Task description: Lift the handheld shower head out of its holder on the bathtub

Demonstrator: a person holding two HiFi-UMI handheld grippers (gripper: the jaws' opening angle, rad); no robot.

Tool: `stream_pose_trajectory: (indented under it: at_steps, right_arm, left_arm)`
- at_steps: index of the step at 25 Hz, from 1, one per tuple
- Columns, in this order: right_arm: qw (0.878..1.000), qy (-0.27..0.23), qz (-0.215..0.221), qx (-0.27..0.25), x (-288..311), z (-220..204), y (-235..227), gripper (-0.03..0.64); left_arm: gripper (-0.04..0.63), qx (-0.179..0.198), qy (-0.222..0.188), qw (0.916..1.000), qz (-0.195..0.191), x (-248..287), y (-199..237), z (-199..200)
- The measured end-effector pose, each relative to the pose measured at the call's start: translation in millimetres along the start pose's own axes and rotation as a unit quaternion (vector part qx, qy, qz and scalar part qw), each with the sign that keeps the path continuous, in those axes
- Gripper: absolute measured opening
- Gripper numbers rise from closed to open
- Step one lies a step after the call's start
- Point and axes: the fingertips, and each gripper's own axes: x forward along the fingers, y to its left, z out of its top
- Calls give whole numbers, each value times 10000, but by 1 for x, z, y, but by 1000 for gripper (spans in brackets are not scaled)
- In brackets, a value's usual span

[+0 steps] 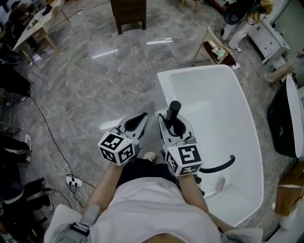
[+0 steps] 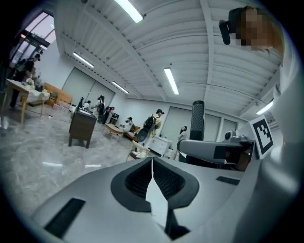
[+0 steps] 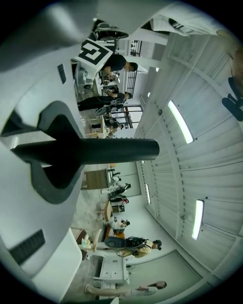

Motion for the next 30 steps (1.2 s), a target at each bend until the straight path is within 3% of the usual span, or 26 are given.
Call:
stream_pose_trajectory:
  at_steps: [5,11,18,30]
  right_arm:
    - [9973,-42,733,12,37,9,41,120]
    - [9934,14,1146,7,63,6,71,120]
    - [9928,20,1196,39,74,3,69,118]
    - [9943,28,1066,59,88,2,70,118]
  left_arm:
    - [13,-51,-304,9978,581,-34,36,13]
    - [13,-115,-543,9937,977,-59,65,17]
    - [14,-121,-603,9924,1068,-62,75,16]
    - [14,-94,-562,9943,902,-59,86,20]
